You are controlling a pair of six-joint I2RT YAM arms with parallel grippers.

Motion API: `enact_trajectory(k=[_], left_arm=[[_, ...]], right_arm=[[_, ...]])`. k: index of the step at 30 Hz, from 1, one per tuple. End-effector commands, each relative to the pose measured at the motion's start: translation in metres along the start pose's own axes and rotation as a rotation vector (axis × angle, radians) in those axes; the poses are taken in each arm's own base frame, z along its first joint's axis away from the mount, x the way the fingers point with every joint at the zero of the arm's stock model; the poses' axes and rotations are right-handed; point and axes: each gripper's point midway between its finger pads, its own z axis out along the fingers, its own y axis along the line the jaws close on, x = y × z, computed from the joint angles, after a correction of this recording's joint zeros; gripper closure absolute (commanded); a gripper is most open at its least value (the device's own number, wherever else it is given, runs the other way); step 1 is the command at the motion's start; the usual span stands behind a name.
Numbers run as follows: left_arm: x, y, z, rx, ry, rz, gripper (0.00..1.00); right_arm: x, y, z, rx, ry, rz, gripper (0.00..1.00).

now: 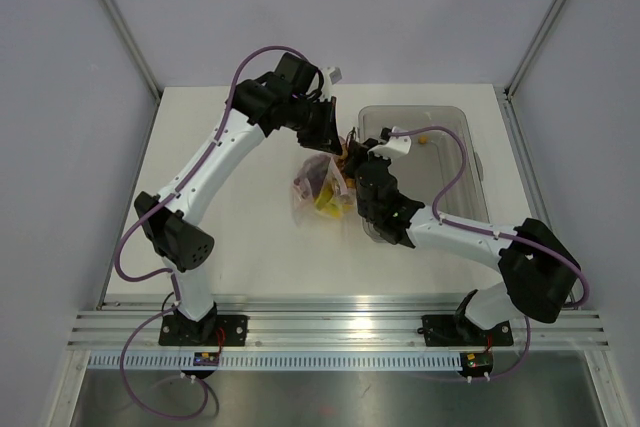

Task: Place the food in the zip-top bag and seal the zipper
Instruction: Place the fake fruit in the zipper food storage bag.

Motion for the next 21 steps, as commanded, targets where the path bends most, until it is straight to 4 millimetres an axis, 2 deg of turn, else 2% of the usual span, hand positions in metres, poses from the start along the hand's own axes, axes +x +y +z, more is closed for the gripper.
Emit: enact_trajectory(k=[1, 3, 6, 13, 16, 21], left_arm=[[-0.019, -0.024, -0.02, 0.103, -0.095, 0.025, 1.0], [-0.019, -0.024, -0.019, 0.109, -0.092, 0.019, 1.0], [-0.022, -0.025, -0.021, 0.114, -0.101, 0.019, 1.0], [-0.022, -0.027, -0.02, 0.123, -0.101, 0.017, 1.0], [-0.023, -0.03, -0.023, 0.137, -0.108, 0.019, 1.0], [-0.023, -0.034, -0.027, 0.157, -0.114, 0.019, 1.0]], right_arm=[[-0.004, -0.002, -0.002, 0.01, -0.026, -0.011, 1.0], [0.002, 0.006, -0.002, -0.027, -0.002, -0.026, 1.0], [0.026, 0.017, -0.006, -0.116, 0.089, -0.038, 1.0], [0.061, 0.009, -0.02, -0.147, 0.19, -0.052, 1.0], [0.072, 0.003, -0.02, -0.138, 0.218, -0.078, 1.0], [0.089, 0.008, -0.016, -0.138, 0.288, -0.155, 1.0]])
